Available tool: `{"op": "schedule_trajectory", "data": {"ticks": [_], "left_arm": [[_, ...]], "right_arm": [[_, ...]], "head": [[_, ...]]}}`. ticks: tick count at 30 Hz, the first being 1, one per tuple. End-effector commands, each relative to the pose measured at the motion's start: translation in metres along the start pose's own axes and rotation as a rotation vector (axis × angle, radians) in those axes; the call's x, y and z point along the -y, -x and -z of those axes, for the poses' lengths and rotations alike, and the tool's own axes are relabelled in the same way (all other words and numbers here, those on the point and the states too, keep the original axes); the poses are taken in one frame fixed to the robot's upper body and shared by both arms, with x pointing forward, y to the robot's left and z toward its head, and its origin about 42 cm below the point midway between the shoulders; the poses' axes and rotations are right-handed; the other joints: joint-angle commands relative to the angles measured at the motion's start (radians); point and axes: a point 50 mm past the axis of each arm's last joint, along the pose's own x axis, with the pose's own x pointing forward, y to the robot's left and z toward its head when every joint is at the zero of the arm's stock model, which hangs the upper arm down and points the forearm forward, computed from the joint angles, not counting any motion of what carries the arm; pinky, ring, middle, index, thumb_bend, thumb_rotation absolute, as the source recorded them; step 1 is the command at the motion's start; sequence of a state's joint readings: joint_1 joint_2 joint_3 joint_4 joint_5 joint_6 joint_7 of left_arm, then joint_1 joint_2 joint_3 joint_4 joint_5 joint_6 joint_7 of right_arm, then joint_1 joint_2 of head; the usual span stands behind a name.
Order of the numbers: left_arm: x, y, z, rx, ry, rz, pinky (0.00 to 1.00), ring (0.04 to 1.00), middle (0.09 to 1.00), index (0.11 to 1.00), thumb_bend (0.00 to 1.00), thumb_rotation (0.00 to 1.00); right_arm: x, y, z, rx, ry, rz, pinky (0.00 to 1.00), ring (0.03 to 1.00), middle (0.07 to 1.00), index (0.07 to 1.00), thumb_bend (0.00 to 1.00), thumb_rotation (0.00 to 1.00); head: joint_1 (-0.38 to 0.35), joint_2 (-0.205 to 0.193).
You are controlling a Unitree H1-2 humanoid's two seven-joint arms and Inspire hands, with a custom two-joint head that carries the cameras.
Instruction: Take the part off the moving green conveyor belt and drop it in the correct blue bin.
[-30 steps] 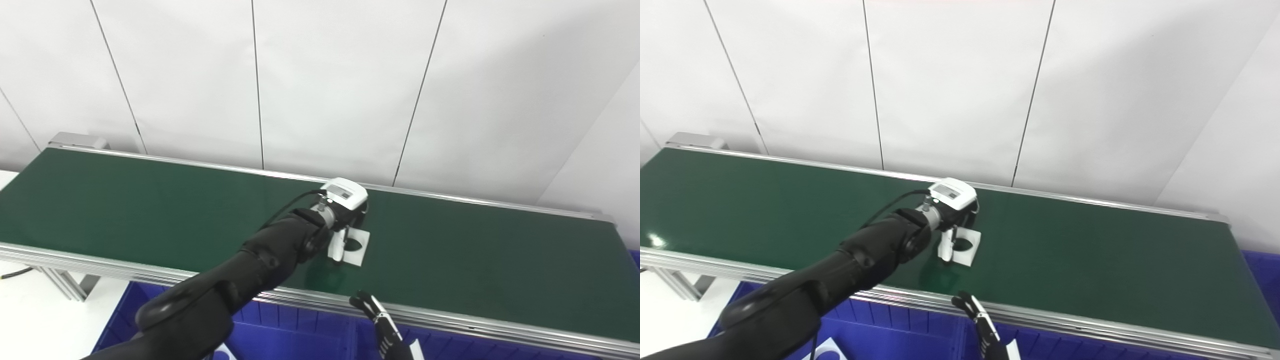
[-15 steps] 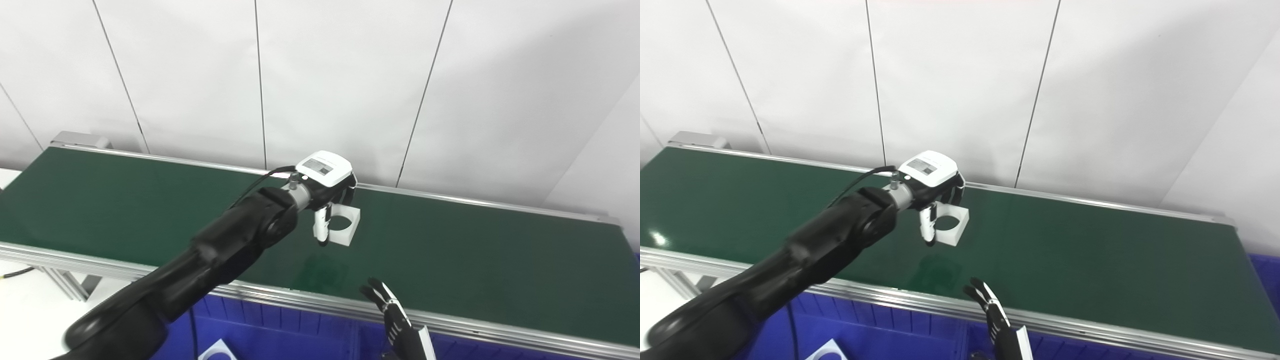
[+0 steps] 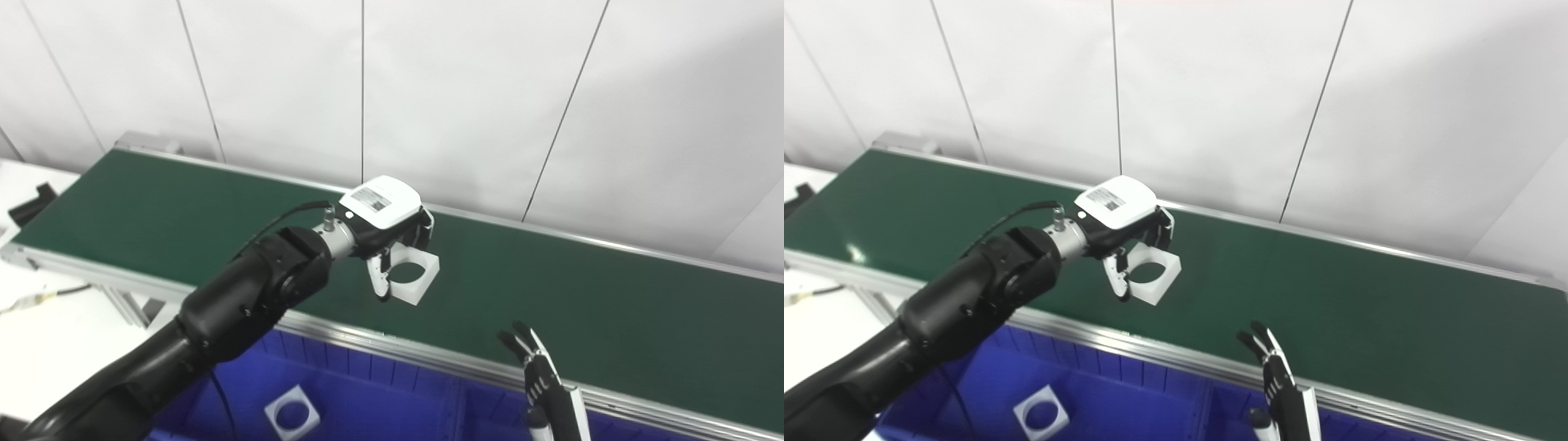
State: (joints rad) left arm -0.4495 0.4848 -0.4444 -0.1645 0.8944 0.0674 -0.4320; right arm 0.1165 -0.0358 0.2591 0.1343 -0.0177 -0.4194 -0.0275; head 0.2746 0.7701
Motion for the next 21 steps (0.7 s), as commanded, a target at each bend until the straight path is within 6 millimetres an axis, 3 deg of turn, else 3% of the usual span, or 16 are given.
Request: {"op": "schedule_trajectory", "data": {"ticks": [1,8,14,21], "left_arm": [[-0.017,0.015,0.010,-0.021,-0.026,-0.044,0.39,0.480,0.490,0.489,0.52,0.00],[-0.008,0.050,0.011,-0.057,-0.016,-0.011,0.39,0.472,0.475,0.502,0.52,0.00],[-0.001,0.067,-0.001,-0.073,0.001,0.049,0.40,0.472,0.475,0.503,0.52,0.00],[0.027,0.077,-0.010,-0.087,0.060,0.103,0.36,0.435,0.450,0.520,0.52,0.00]], "right_arm": [[0.000,-0.015,-0.019,0.117,-0.008,-0.001,0.97,0.886,0.816,0.902,1.00,0.92],[0.009,-0.023,-0.030,0.143,-0.009,0.013,0.99,0.895,0.823,0.897,1.00,0.92],[0.021,-0.025,-0.038,0.153,0.016,0.015,0.95,0.886,0.815,0.895,1.00,0.94],[0.026,-0.023,-0.039,0.155,0.028,0.007,0.95,0.881,0.818,0.894,0.99,0.96]], "head": [[0.008,0.020],[0.060,0.079],[0.129,0.114],[0.116,0.112]]}}
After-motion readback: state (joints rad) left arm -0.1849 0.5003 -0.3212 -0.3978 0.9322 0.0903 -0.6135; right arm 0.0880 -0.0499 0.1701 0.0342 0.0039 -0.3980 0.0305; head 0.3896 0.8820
